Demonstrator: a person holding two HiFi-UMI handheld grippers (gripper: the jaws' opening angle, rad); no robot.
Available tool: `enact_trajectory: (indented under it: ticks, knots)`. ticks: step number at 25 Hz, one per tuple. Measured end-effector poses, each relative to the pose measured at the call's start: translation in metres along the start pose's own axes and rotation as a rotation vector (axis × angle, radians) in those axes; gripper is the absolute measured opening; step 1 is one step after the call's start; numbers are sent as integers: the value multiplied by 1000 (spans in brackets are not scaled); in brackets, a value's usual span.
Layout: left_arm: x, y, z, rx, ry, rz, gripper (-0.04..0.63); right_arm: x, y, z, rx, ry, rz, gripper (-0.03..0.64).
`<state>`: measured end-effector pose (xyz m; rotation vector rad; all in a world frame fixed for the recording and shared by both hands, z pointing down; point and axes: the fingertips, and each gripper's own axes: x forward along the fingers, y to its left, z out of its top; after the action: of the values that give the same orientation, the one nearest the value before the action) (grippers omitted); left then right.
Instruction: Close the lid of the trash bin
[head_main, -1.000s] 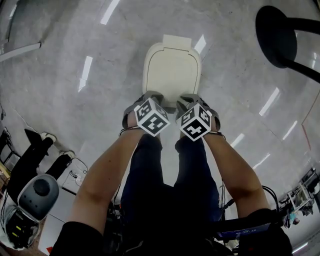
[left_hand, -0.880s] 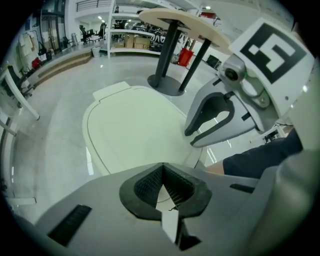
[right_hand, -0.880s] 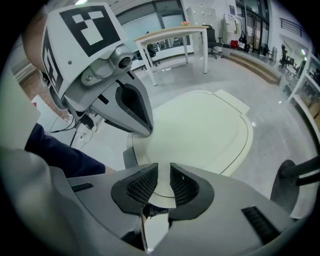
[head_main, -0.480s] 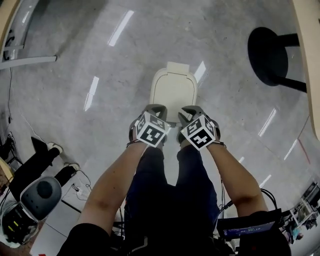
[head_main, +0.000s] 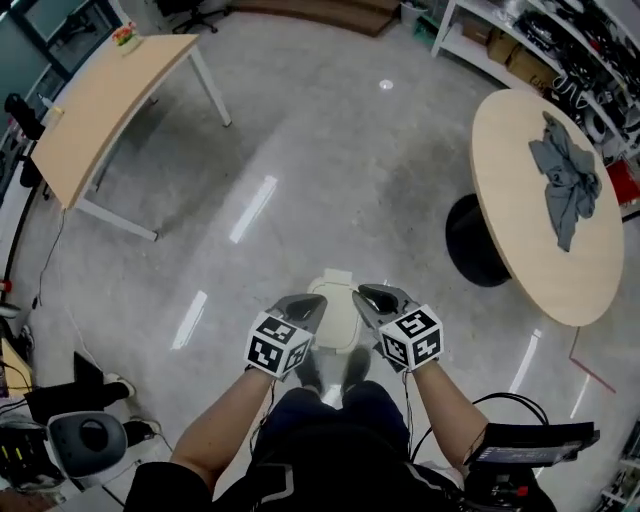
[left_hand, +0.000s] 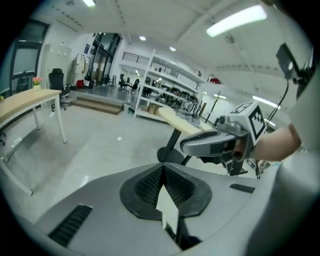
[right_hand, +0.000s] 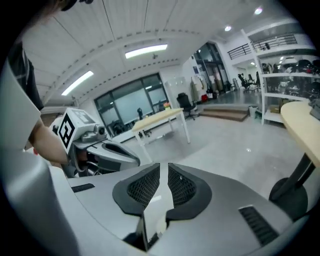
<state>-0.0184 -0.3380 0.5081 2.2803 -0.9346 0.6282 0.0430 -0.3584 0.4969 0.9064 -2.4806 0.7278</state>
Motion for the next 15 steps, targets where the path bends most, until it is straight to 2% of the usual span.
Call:
enact_trajectory:
  ticks: [3, 8, 12, 15]
  knots:
    - [-45, -15, 54, 24, -128, 22, -6, -41, 13, 56, 15, -124, 3, 40]
    - [-94, -34, 134, 85, -354, 58, -6, -94, 17, 137, -67, -314, -32, 14]
    - [-120, -59, 158, 91, -457, 16, -6, -120, 28, 161, -61, -385, 1, 11]
    - [-135, -69, 167, 110, -492, 12, -6, -128, 40, 172, -143, -382, 7, 11]
